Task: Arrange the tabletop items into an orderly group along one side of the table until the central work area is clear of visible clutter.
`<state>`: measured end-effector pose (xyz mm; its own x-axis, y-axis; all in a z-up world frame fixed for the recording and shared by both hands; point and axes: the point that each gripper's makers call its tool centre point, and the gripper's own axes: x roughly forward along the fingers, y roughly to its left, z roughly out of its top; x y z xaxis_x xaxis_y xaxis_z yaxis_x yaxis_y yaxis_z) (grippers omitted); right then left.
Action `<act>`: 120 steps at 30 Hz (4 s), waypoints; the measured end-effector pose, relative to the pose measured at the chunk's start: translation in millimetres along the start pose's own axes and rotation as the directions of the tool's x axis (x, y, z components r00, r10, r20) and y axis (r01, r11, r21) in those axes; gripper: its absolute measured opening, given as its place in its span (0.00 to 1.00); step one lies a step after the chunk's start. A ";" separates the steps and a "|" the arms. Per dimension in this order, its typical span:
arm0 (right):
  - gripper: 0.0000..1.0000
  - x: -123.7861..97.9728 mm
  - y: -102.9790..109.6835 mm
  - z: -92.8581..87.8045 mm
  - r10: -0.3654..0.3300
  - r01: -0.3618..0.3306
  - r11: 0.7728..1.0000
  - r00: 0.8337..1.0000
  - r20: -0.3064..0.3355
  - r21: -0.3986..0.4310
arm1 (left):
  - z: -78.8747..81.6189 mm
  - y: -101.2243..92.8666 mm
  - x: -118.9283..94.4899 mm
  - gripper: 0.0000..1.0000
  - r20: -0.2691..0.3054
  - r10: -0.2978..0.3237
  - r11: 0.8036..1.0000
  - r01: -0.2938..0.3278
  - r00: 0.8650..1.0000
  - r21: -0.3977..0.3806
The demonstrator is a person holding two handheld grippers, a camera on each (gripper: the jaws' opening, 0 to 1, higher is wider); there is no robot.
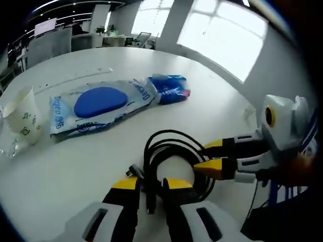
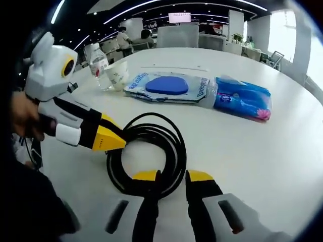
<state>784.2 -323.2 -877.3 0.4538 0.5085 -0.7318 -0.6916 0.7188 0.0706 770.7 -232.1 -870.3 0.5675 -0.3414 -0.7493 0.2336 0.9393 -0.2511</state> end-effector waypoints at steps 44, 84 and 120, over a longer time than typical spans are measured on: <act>0.00 -44.0 -41.9 41.6 -0.125 0.104 0.980 0.986 0.114 0.172 | 58.6 -39.3 -9.6 0.10 0.107 -0.018 0.999 0.014 0.994 0.043; 0.04 2.8 -95.7 45.4 -0.122 0.119 0.990 0.992 0.044 0.074 | 81.3 -22.5 54.9 0.12 0.015 -0.015 1.000 0.015 1.000 -0.022; 0.60 -70.1 -79.3 69.6 -0.062 0.075 0.996 0.970 0.237 -0.044 | 80.1 -34.8 -52.2 0.51 0.290 -0.094 0.986 0.048 0.952 0.160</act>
<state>846.3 -382.8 -784.4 0.6161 0.5606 -0.5533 -0.6799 0.7331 -0.0144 796.2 -249.7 -773.3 0.7478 -0.4227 -0.5120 0.3839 0.9044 -0.1861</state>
